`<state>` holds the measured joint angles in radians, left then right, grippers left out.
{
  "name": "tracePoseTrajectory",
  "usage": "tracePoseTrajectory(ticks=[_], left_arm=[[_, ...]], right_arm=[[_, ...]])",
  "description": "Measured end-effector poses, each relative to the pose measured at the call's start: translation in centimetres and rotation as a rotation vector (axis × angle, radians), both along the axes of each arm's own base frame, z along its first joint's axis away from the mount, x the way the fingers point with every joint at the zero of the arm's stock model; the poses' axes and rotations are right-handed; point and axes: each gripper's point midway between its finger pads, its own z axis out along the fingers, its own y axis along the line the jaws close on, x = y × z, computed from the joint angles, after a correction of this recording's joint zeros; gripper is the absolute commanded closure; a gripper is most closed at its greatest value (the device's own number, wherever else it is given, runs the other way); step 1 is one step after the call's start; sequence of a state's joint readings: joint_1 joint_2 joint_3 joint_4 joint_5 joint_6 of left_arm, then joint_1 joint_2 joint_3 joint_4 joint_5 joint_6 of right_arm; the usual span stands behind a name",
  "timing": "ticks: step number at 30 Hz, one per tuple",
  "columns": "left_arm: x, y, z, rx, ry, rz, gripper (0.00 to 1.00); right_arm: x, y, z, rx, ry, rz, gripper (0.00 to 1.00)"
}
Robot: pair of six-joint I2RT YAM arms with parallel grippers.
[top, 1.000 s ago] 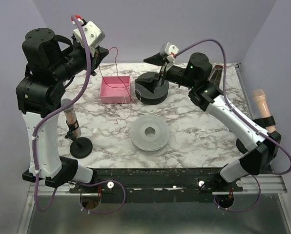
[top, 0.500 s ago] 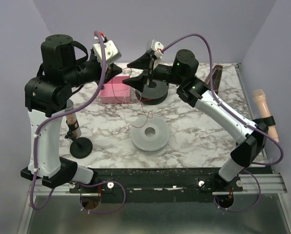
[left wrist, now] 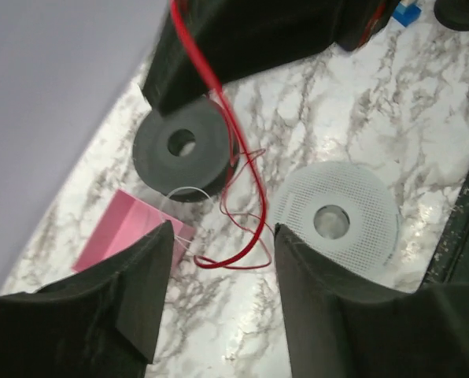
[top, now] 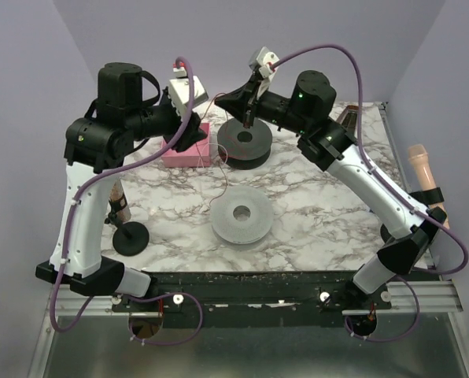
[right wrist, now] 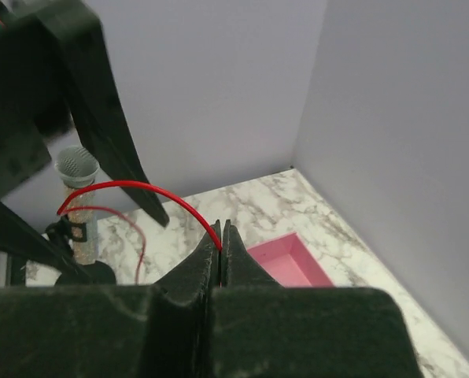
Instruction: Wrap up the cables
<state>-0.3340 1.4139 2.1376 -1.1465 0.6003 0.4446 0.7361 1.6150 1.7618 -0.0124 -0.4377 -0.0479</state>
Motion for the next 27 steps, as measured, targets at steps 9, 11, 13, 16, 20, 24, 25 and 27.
tracePoseTrajectory(ticks=[9,11,13,16,20,24,25,27], left_arm=[[2.6,-2.7,-4.5,-0.038,0.125,-0.071,0.27],[2.6,-3.5,-4.3,-0.066,0.127,-0.095,0.26],[2.4,-4.6,-4.4,-0.091,0.132,-0.132,0.24],[1.8,-6.6,-5.2,-0.127,0.165,-0.184,0.2],[1.3,-8.6,-5.7,-0.195,0.228,-0.228,0.17],[1.6,-9.8,-5.0,-0.273,0.258,-0.225,0.15],[1.7,-10.1,-4.7,-0.29,0.26,-0.225,0.16],[1.9,-10.6,-4.5,-0.315,0.258,-0.226,0.25]], right_arm=[[0.2,-4.8,8.5,0.076,-0.075,-0.212,0.99],[0.5,-5.7,9.6,0.104,-0.07,-0.262,0.99],[0.9,-6.3,10.2,0.128,-0.058,-0.305,0.99],[1.7,-7.1,10.3,0.15,-0.036,-0.364,0.99],[2.4,-7.9,10.6,0.185,-0.013,-0.424,0.99],[2.6,-8.5,11.4,0.239,0.003,-0.458,0.99],[2.6,-8.6,11.4,0.247,0.006,-0.462,0.99],[2.5,-8.8,11.8,0.27,0.012,-0.466,0.99]])
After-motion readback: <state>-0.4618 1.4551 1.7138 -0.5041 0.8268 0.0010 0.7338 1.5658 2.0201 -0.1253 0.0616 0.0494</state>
